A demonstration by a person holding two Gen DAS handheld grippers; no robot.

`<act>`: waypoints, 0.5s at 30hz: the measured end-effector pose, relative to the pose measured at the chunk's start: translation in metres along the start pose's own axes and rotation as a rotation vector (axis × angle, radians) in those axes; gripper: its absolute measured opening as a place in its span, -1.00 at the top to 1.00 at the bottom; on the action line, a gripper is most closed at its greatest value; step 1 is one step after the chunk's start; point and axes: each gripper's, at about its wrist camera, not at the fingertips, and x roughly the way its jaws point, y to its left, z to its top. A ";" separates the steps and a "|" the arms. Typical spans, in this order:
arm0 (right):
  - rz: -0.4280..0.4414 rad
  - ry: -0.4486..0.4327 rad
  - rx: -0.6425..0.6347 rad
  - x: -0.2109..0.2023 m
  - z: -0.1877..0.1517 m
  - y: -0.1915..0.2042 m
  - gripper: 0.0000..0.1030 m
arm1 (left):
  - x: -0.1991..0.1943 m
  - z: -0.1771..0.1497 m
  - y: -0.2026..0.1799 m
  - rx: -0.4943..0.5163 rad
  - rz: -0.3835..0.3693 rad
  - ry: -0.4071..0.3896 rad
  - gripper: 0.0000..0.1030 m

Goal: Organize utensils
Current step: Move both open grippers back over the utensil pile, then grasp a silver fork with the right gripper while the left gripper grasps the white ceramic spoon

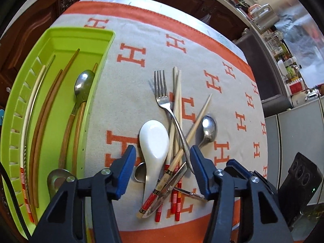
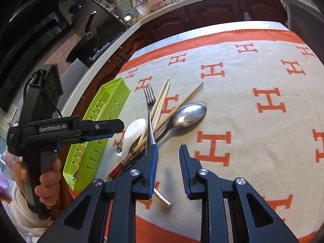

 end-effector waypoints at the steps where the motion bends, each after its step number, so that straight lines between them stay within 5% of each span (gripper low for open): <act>1: 0.000 0.000 0.004 0.001 0.001 -0.002 0.56 | 0.004 0.001 0.002 -0.013 -0.002 0.011 0.13; 8: 0.012 0.008 0.015 0.008 0.002 -0.007 0.56 | 0.030 0.001 0.009 -0.071 -0.026 0.087 0.24; 15: 0.011 0.011 0.008 0.011 0.002 -0.006 0.56 | 0.034 0.000 0.005 -0.078 -0.043 0.078 0.24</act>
